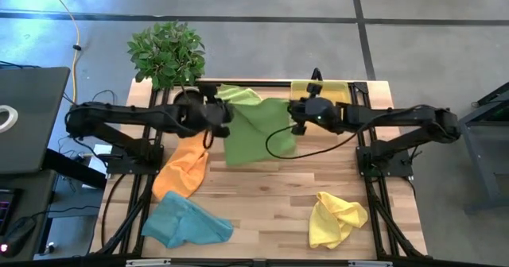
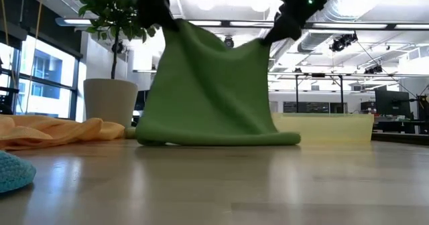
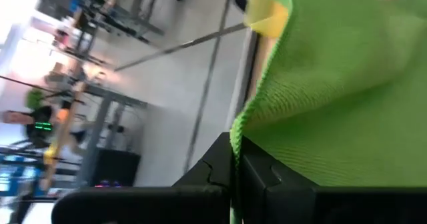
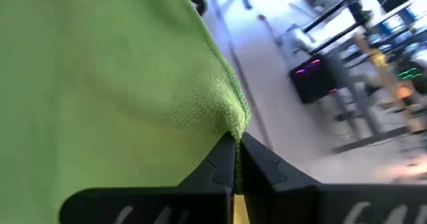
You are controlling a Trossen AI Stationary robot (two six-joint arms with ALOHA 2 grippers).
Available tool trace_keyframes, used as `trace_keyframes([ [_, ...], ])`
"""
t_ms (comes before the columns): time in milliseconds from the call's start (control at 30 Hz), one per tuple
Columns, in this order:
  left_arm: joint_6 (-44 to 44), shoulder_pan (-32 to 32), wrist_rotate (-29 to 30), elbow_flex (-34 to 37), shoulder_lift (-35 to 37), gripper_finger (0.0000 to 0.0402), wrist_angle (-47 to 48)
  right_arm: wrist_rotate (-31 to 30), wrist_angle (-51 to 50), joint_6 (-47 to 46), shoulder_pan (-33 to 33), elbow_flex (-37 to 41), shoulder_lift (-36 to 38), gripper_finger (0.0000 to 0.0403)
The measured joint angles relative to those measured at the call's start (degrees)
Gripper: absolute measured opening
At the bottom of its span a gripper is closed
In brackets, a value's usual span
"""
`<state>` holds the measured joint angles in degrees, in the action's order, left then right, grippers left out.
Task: Fold microfiber towels
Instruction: Fold the green microfiber towel
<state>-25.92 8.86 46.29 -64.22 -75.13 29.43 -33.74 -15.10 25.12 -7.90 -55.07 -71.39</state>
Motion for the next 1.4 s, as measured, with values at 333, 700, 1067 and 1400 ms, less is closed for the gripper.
trace_keyframes([
  [333, -23.25, 10.72, 3.83, 0.06, 0.92, 0.0000, -20.00, -6.32, 0.17, 18.38, -8.56, -14.96, -1.71, 0.0000],
  [700, -25.07, 2.87, 24.38, -4.49, 0.90, 0.0000, -14.31, -5.06, -17.54, 10.77, -3.94, -25.79, -3.52, 0.0000],
  [1067, 21.24, -15.07, -5.96, -4.45, -5.12, 0.0000, 16.48, -0.08, -35.47, -22.91, 11.93, -15.53, -9.69, 0.0000],
  [1400, 29.23, -23.02, -16.33, -4.45, -14.79, 0.0000, 16.40, 5.34, -33.21, -41.68, 23.91, -10.32, -12.97, 0.0000],
])
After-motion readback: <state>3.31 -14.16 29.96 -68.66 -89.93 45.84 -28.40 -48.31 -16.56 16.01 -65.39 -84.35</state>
